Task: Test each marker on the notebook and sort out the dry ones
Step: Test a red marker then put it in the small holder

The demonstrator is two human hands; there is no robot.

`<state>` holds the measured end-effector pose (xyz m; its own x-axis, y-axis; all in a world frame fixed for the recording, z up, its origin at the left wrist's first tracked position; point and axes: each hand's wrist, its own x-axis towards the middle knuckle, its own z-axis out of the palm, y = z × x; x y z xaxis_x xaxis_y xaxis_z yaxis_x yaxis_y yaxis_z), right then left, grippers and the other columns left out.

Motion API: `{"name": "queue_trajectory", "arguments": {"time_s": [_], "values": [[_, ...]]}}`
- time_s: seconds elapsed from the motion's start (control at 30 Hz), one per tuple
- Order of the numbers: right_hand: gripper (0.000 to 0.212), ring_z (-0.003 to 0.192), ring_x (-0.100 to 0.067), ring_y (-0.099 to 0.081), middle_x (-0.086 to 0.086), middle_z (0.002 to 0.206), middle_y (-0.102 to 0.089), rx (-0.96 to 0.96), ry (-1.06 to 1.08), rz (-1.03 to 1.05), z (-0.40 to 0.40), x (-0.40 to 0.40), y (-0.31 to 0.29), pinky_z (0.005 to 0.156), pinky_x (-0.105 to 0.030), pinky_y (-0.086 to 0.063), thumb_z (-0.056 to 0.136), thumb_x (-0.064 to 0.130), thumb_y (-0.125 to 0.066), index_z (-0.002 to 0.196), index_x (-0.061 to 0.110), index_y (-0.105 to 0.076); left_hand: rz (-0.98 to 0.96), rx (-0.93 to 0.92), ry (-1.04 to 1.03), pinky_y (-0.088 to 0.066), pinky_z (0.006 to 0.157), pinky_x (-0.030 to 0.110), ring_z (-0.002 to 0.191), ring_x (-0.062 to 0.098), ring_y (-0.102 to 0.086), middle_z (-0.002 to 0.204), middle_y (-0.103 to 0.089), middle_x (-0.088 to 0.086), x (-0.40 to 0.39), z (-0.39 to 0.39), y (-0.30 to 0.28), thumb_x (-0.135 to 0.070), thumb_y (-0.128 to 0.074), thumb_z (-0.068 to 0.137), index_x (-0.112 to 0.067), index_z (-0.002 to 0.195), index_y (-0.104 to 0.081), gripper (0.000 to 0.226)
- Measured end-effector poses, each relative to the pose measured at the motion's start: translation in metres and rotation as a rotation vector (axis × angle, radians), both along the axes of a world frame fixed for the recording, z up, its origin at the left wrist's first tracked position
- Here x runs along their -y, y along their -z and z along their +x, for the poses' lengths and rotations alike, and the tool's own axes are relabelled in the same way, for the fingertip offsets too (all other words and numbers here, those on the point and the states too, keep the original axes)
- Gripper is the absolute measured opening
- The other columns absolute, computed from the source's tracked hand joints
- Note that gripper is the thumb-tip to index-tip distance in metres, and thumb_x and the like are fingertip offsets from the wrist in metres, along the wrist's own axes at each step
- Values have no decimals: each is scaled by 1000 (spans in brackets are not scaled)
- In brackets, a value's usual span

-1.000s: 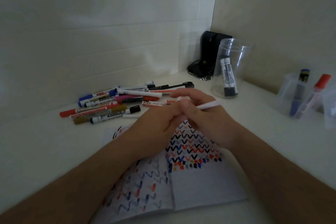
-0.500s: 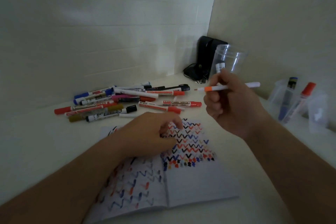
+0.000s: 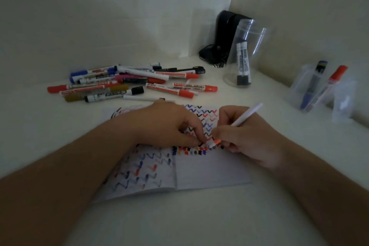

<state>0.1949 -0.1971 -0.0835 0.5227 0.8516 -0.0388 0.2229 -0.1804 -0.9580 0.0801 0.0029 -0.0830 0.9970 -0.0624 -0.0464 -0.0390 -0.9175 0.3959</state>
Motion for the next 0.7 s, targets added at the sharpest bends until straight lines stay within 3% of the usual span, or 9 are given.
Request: {"name": "queue_trajectory", "arguments": {"time_s": [0.13,0.33,0.57,0.7], "values": [[26,47,-17,-48,-12,57,-54,32,23,-47,-3,3,-2,44,-23,-40,86,-6,-67,68,5,-51,-47,-3,-16,-41,69,20,74,1,-63,85,-72,-16,3,0,2,-62,-58,84,-60,106,-70,25],[27,47,-21,-55,-17,57,-59,153,136,-28,-7,1,9,45,-26,-42,82,-3,-68,68,-6,-46,-90,-20,-33,-54,77,27,80,4,-67,92,-75,-16,3,1,4,-55,-62,87,-59,105,-71,20],[30,48,-21,-53,-23,56,-58,231,146,-50,-11,0,8,48,-31,-40,79,0,-70,67,-3,-43,-68,-8,-37,-40,65,15,70,-1,-61,84,-72,-18,6,-1,0,-53,-66,89,-58,104,-72,17],[31,50,-21,-51,-12,56,-55,229,159,-52,-8,1,7,48,-29,-39,80,0,-68,64,3,-43,-59,-17,-46,-40,65,16,72,1,-63,85,-73,-16,5,-1,0,-55,-63,89,-60,104,-71,18]]}}
